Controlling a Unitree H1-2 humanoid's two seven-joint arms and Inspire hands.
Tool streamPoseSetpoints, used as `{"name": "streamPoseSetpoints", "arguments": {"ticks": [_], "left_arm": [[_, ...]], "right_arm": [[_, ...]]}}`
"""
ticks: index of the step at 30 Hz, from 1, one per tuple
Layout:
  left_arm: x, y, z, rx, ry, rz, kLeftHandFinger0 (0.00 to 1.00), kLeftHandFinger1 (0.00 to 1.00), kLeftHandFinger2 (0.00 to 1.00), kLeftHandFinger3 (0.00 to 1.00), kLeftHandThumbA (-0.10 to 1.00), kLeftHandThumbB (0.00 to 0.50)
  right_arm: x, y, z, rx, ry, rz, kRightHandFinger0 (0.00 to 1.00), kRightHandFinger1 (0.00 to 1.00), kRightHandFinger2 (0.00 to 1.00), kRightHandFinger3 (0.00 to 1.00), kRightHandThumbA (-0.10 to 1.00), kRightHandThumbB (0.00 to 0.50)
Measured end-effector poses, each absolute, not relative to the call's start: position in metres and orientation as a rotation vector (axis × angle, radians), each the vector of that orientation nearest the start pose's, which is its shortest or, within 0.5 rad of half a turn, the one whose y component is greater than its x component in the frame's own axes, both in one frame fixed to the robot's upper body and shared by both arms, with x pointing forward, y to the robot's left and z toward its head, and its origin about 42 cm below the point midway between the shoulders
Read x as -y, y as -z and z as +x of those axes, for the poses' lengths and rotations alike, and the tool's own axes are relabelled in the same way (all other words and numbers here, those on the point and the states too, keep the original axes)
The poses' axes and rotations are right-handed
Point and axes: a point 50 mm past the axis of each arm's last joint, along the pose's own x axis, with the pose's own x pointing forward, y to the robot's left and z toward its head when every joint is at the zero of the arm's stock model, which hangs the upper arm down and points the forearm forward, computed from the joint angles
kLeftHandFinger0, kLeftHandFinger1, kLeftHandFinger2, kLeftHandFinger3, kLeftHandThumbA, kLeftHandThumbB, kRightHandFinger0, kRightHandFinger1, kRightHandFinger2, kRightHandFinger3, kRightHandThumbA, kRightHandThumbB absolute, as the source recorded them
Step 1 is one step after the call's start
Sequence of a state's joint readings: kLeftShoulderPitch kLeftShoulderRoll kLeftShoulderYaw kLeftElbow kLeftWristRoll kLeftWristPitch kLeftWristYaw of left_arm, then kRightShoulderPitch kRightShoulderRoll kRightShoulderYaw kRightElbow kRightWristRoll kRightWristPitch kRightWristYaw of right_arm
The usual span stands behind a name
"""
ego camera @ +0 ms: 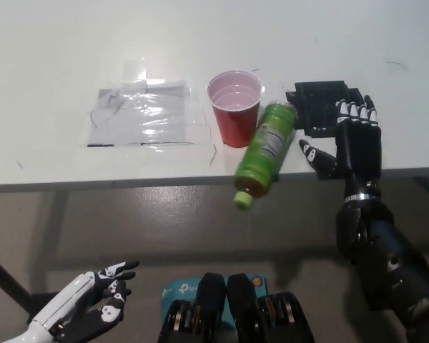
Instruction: The robot uses its right hand to pick up a bottle kept in the middle of the desk and tilt it into a cup kept next to it to pour water out
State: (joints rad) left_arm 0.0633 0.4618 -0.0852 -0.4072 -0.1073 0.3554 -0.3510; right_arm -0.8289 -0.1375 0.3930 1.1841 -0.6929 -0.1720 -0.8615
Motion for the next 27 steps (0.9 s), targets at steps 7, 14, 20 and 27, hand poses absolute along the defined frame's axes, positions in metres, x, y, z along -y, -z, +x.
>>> {"name": "streamPoseSetpoints", "arguments": {"ticks": [7, 14, 20, 27], "left_arm": [[-0.287, -0.175, 0.247, -0.106, 0.474, 0.346, 0.89, 0.97, 1.0, 1.0, 0.69, 0.106], [-0.286, -0.17, 0.242, -0.12, 0.469, 0.337, 0.91, 0.96, 1.0, 1.0, 0.67, 0.103], [-0.286, -0.169, 0.241, -0.125, 0.467, 0.336, 0.91, 0.98, 1.0, 1.0, 0.65, 0.072], [-0.286, -0.168, 0.24, -0.127, 0.467, 0.336, 0.91, 0.97, 1.0, 1.0, 0.64, 0.075]], "right_arm": [[0.19, -0.14, 0.496, 0.384, 0.263, -1.107, 1.0, 1.0, 1.0, 1.0, 0.86, 0.346], [0.205, -0.173, 0.493, 0.508, 0.271, -1.08, 1.0, 1.0, 1.0, 1.0, 0.69, 0.356], [0.218, -0.173, 0.461, 0.555, 0.218, -1.046, 1.0, 1.0, 1.0, 1.0, 0.52, 0.293], [0.235, -0.168, 0.414, 0.55, 0.151, -1.022, 1.0, 1.0, 1.0, 1.0, 0.39, 0.258]]}}
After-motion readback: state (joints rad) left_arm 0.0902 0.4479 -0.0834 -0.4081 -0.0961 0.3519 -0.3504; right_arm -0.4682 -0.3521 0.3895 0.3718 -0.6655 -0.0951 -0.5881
